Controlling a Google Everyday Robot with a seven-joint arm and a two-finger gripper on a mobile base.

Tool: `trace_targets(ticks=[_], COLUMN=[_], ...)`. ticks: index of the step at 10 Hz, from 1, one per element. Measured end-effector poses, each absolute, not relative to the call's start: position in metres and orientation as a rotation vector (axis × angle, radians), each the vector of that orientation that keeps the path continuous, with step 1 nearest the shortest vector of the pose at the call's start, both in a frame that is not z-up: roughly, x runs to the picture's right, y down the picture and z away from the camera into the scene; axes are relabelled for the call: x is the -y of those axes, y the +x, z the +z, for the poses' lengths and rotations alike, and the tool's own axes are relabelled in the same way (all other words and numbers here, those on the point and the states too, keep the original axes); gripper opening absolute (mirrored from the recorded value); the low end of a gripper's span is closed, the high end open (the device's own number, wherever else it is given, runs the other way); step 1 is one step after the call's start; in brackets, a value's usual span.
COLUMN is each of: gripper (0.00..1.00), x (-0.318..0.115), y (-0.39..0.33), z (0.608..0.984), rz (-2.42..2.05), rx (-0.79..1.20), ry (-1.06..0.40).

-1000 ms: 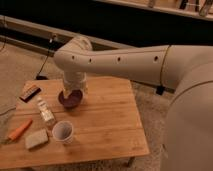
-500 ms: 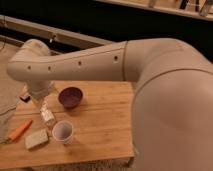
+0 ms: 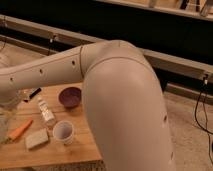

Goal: Place the pepper in the ceramic cup

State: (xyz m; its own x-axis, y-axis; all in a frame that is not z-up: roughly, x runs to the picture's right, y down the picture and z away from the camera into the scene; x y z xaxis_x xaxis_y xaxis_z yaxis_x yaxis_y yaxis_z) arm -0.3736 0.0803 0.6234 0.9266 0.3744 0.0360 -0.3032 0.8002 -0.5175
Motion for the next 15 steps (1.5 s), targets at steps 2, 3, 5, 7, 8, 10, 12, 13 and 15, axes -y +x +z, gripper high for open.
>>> trace_targets(ticks=[2, 3, 5, 7, 8, 10, 12, 13, 15], gripper=[0.65, 0.65, 0.65, 0.65, 0.65, 0.65, 0.65, 0.65, 0.65], x=[-0.08, -0.079, -0.076, -0.066, -0.059, -0.039, -0.023, -0.02, -0.017], y=[-0.373, -0.369, -0.349, -0.33, -0.33, -0.338, -0.364, -0.376, -0.404], z=[0.624, 0.623, 0.625, 0.637, 0.643, 0.657, 0.666, 0.665, 0.658], rz=[0.367, 0.374, 0.448, 0.512, 0.503, 0.416, 0.224, 0.136, -0.033], rx=[0.141, 0.146, 0.161, 0.227, 0.279, 0.393, 0.506, 0.552, 0.647], ry=[-0.532, -0.532, -0.559, -0.596, -0.595, -0.564, -0.517, -0.506, -0.498])
